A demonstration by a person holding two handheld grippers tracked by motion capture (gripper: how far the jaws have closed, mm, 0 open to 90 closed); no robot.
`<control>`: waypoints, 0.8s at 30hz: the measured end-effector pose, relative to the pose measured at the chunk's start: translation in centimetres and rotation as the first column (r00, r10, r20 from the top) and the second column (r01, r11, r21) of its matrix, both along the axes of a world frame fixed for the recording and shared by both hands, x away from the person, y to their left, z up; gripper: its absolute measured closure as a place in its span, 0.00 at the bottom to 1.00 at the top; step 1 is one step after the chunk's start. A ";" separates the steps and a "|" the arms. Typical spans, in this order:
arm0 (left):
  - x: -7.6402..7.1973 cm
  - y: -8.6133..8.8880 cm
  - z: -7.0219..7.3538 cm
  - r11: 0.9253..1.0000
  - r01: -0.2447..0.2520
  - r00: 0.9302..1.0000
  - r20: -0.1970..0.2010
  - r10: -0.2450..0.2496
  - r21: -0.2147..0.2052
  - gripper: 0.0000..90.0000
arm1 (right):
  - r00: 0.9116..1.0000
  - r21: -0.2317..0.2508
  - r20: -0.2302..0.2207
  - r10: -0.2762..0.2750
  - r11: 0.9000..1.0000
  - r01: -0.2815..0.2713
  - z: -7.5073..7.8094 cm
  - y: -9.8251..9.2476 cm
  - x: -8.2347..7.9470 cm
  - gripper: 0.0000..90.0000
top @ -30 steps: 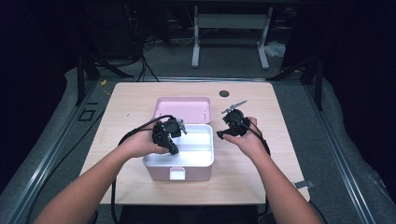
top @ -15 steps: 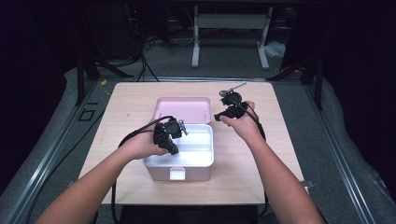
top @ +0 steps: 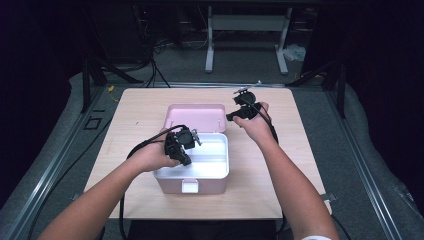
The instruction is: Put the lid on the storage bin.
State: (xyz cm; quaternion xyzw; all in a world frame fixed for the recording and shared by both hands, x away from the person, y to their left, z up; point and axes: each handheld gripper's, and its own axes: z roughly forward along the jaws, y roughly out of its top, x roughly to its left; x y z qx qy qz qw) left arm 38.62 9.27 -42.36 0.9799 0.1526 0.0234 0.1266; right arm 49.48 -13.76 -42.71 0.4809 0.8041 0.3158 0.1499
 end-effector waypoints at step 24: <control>-0.1 -0.1 0.0 1.000 0.006 1.000 0.006 -0.006 0.000 1.00 | 0.991 0.029 -0.053 -0.122 0.992 0.124 -3.0 2.6 4.6 0.68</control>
